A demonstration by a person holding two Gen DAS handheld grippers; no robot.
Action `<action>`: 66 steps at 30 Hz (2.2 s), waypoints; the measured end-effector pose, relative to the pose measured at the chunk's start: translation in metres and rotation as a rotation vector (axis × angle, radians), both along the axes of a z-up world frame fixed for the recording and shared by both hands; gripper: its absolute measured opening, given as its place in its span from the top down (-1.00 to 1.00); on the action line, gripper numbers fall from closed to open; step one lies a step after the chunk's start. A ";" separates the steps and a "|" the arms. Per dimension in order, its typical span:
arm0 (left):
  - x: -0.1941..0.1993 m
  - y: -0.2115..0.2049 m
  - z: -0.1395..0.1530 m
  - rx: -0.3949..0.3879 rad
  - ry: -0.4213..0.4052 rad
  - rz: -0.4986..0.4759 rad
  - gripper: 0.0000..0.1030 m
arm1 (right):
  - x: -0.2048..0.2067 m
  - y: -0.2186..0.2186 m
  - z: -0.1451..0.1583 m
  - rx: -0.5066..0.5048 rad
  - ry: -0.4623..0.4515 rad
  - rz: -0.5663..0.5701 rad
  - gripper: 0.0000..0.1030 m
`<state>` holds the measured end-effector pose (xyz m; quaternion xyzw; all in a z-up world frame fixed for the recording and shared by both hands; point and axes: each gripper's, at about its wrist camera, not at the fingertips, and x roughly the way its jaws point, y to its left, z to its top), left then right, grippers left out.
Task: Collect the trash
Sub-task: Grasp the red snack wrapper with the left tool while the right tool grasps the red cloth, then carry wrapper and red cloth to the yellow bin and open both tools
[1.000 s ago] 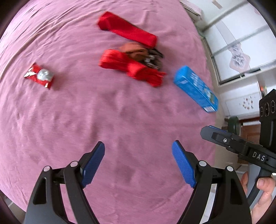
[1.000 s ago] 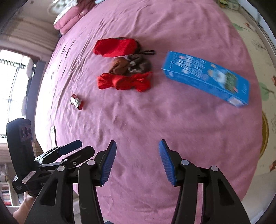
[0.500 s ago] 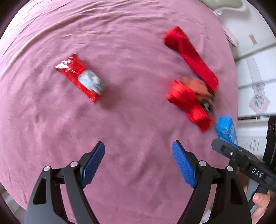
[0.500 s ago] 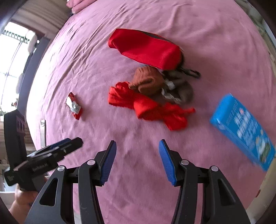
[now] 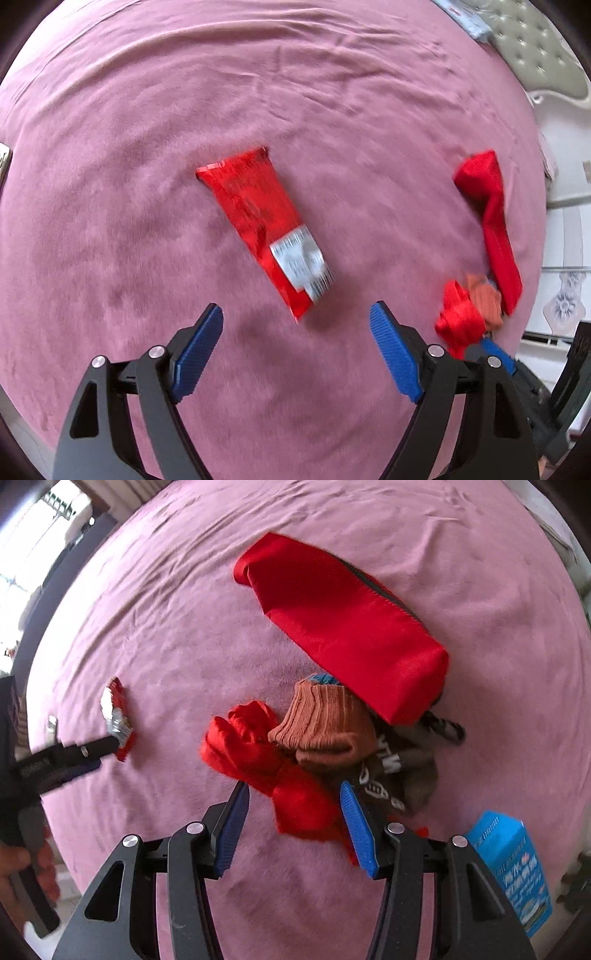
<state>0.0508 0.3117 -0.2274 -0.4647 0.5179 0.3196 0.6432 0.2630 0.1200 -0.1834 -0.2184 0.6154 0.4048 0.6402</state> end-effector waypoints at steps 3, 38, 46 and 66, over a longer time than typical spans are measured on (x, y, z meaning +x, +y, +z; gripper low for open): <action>0.006 0.013 -0.009 -0.013 0.005 0.020 -0.58 | 0.001 0.002 -0.010 -0.011 -0.004 0.008 0.02; 0.001 -0.203 0.024 -0.086 0.055 -0.491 0.27 | -0.053 -0.215 0.025 0.018 0.184 -0.291 0.31; 0.012 -0.290 0.031 -0.097 0.047 -0.658 0.27 | -0.069 -0.307 0.043 0.044 0.184 -0.426 0.31; 0.063 -0.479 0.068 -0.083 -0.025 -1.022 0.27 | -0.074 -0.485 0.068 0.126 0.141 -0.745 0.31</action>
